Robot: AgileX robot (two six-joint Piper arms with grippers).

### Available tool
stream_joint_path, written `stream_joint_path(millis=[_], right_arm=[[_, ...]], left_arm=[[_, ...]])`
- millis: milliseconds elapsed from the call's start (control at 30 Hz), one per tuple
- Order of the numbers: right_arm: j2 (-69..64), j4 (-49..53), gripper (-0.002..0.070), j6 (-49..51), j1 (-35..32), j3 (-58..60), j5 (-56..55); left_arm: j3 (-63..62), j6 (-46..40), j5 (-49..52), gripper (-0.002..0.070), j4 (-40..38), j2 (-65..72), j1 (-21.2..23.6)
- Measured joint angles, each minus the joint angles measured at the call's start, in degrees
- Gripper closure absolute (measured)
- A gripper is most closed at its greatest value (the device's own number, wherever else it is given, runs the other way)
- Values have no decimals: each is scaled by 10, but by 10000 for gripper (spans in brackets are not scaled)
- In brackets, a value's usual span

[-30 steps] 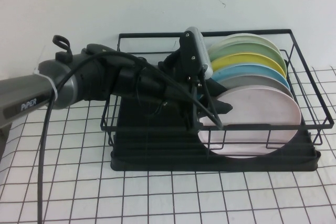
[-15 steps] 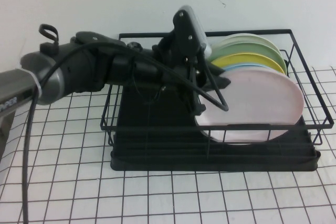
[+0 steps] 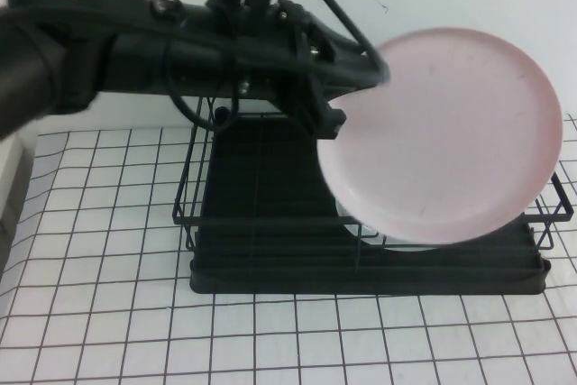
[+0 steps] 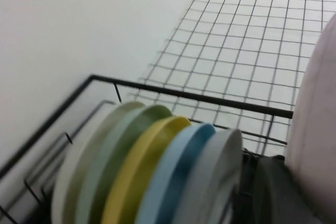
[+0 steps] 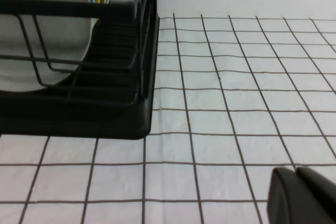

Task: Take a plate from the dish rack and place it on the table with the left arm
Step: Place the plate from the table

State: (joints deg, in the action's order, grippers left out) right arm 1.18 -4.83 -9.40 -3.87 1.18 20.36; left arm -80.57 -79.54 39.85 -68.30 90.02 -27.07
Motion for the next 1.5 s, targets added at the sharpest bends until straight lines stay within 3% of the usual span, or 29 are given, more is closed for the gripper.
stream_joint_path(millis=[133,300,400,633,1100,1333,1400,1500], right_arm=[[0,0,678,0,0,0,0],[0,0,678,0,0,0,0],[0,0,678,0,0,0,0],[0,0,678,0,0,0,0],[0,0,678,0,0,0,0],[0,0,678,0,0,0,0],[0,0,678,0,0,0,0],[0,0,678,0,0,0,0]], left_arm=[[0,214,60,620,107,-37,0],[5,351,170,620,169,-47,-8],[32,404,159,620,225,-46,-41],[104,460,51,620,294,-5,-120],[110,505,-36,620,281,172,-121],[109,513,-42,617,280,195,-121],[108,515,-42,597,287,195,-121],[108,508,-48,489,315,195,-121]])
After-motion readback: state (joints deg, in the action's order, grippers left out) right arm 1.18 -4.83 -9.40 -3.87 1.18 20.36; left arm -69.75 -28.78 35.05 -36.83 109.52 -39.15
